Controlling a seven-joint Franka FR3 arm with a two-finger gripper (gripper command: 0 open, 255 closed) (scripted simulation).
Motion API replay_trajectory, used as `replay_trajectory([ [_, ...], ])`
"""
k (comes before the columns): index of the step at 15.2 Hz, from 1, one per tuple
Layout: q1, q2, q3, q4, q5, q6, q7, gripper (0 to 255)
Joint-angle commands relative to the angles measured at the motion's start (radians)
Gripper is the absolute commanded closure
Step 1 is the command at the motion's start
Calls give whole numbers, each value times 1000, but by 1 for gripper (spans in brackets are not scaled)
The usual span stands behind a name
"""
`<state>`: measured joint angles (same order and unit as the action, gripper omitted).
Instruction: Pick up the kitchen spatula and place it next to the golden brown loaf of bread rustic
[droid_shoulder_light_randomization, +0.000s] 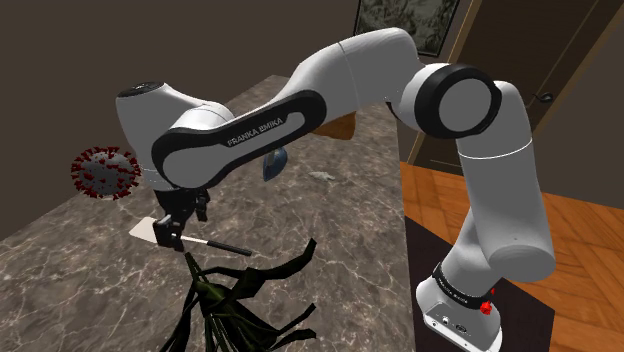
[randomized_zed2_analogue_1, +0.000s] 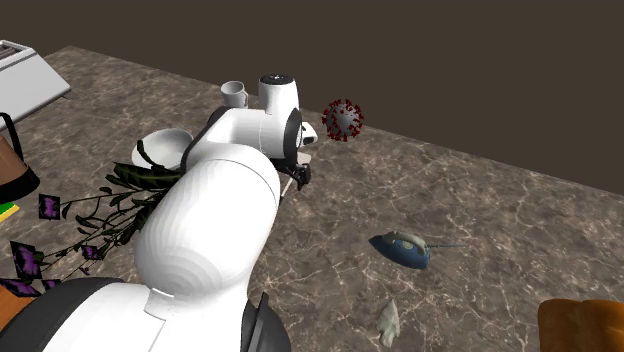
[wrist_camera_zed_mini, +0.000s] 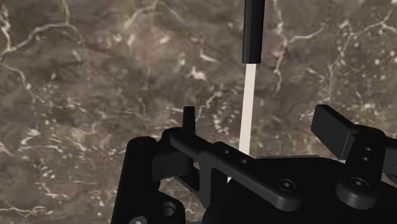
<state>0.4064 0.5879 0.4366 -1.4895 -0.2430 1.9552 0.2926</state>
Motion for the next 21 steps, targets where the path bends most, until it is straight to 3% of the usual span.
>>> replay_trajectory([
  [1, -1, 6, -2, -15, -3, 20, 2, 0],
  [9, -1, 6, -2, -15, -3, 20, 2, 0],
  [10, -1, 6, -2, -15, -3, 20, 2, 255],
  [21, -2, -5, 1, -4, 1, -1, -1, 255],
])
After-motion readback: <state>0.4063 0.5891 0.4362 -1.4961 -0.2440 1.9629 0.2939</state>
